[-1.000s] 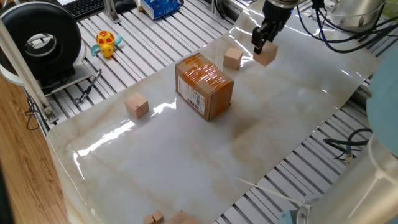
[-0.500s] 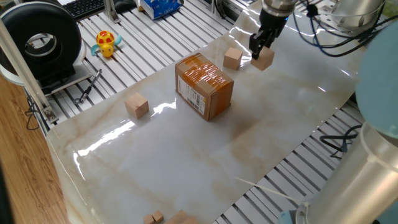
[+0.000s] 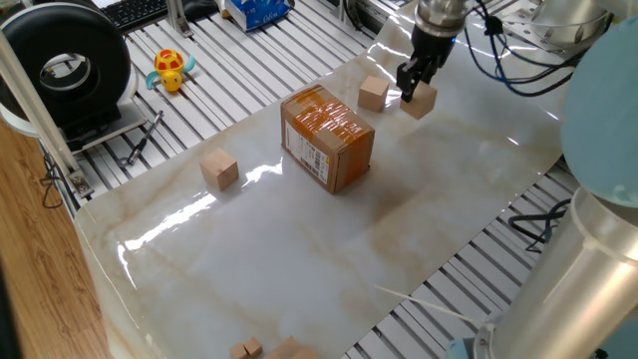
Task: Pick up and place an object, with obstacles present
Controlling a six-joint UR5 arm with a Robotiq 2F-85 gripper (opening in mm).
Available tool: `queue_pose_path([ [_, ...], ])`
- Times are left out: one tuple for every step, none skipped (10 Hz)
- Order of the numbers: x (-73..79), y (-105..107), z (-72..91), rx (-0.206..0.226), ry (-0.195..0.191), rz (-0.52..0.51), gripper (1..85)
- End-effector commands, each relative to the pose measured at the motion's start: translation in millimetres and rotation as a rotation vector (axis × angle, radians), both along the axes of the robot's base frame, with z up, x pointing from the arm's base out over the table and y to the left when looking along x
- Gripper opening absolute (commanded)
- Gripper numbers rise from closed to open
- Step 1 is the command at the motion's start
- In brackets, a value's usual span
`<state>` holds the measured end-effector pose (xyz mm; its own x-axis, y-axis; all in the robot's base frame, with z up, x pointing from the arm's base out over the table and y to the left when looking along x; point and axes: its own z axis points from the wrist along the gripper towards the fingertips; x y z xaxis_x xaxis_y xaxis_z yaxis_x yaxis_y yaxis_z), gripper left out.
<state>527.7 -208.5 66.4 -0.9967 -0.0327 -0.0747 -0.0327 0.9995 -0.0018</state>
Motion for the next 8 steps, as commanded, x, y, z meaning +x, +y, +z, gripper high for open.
queue_pose_path([
  [-0.1,9.8,-12.9,0.009,-0.001,-0.010,1.3],
  [-0.4,8.8,-12.8,0.004,-0.003,-0.004,1.3],
  [1.5,10.3,-12.9,0.008,-0.010,-0.005,1.3],
  [4.0,9.4,-14.0,0.007,-0.021,-0.004,1.3],
  [4.8,8.8,-15.6,0.009,-0.026,-0.008,1.3],
  [5.4,6.4,-16.2,0.002,-0.030,-0.005,1.3],
  [7.9,6.0,-16.1,0.000,-0.040,0.000,1.7],
  [9.0,7.2,-16.8,0.004,-0.043,-0.003,3.3],
])
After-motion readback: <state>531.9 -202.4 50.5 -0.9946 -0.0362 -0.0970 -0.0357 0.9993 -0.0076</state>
